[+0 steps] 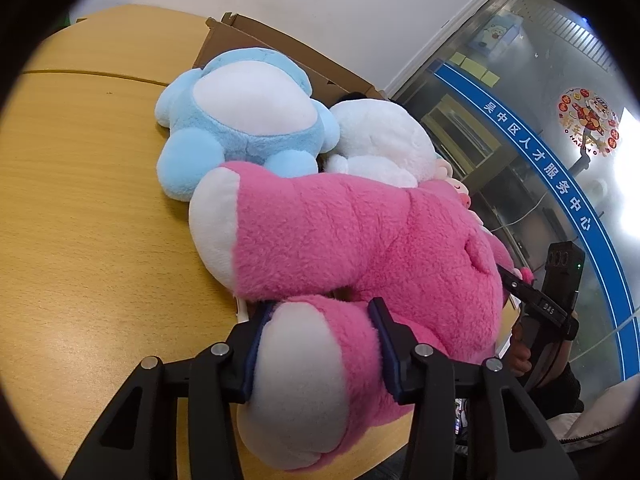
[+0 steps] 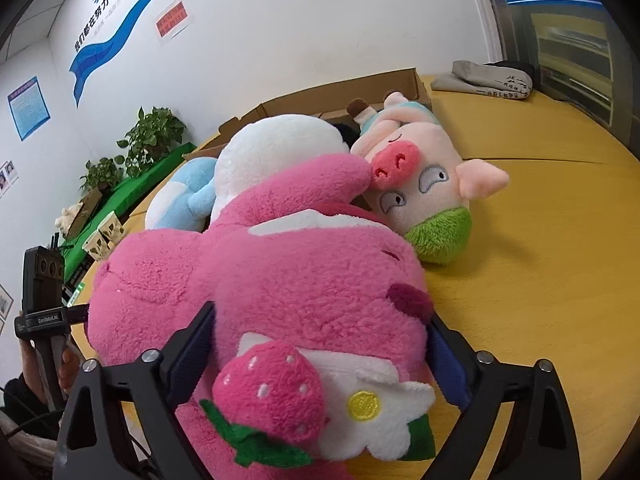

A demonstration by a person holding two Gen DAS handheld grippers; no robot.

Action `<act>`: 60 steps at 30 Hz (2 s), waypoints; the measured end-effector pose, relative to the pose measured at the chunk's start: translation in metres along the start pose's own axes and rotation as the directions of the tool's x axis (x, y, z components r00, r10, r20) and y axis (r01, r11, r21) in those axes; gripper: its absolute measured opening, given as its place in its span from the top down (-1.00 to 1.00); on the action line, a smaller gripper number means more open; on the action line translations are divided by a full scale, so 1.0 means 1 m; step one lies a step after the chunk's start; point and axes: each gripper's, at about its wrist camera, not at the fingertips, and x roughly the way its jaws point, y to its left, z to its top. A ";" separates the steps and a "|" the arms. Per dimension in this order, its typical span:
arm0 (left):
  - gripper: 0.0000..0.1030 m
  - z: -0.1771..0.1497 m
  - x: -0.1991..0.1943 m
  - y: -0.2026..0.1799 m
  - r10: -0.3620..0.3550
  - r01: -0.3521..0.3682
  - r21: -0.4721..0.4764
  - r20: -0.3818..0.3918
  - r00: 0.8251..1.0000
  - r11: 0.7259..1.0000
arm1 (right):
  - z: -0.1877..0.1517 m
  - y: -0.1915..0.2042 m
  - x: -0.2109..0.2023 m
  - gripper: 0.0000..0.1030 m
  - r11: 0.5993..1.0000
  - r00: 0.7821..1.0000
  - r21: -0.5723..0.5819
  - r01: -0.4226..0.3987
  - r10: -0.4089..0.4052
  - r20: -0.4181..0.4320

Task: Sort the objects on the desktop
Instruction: 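Close the left gripper on the pink bear's leg, then lift the pink bear with the left gripper and carry it over the box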

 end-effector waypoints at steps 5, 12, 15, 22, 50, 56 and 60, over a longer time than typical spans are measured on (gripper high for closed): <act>0.32 0.001 -0.015 -0.011 -0.012 0.012 0.011 0.014 1.000 1.000 | 0.001 0.015 -0.014 -0.21 0.999 0.998 -0.040 0.014 -0.011 0.058; 0.34 0.018 -0.037 -0.024 -0.061 0.059 0.028 0.076 0.995 0.998 | 0.010 0.022 -0.037 -0.21 0.999 0.989 -0.042 -0.008 0.014 0.149; 0.34 0.039 -0.049 -0.031 -0.089 0.083 0.053 0.125 0.988 0.995 | 0.022 0.024 -0.047 -0.22 1.000 0.981 -0.025 -0.018 0.023 0.194; 0.34 0.149 -0.074 -0.057 -0.124 0.066 0.218 0.261 0.957 0.974 | 0.104 0.037 -0.056 -0.25 0.997 0.948 -0.070 -0.029 0.050 0.315; 0.96 0.450 0.274 0.039 0.044 -0.022 0.227 -0.092 0.995 0.974 | 0.367 -0.128 0.265 -0.27 0.990 0.992 -0.051 0.129 -0.129 0.012; 0.96 0.443 0.301 0.012 0.125 -0.084 0.293 -0.126 0.984 0.952 | 0.358 -0.135 0.282 -0.27 0.988 0.985 -0.033 0.154 -0.156 -0.070; 0.96 0.443 0.290 0.006 0.163 -0.126 0.312 -0.098 0.982 0.942 | 0.350 -0.135 0.269 -0.27 0.988 0.985 -0.009 0.152 -0.153 -0.079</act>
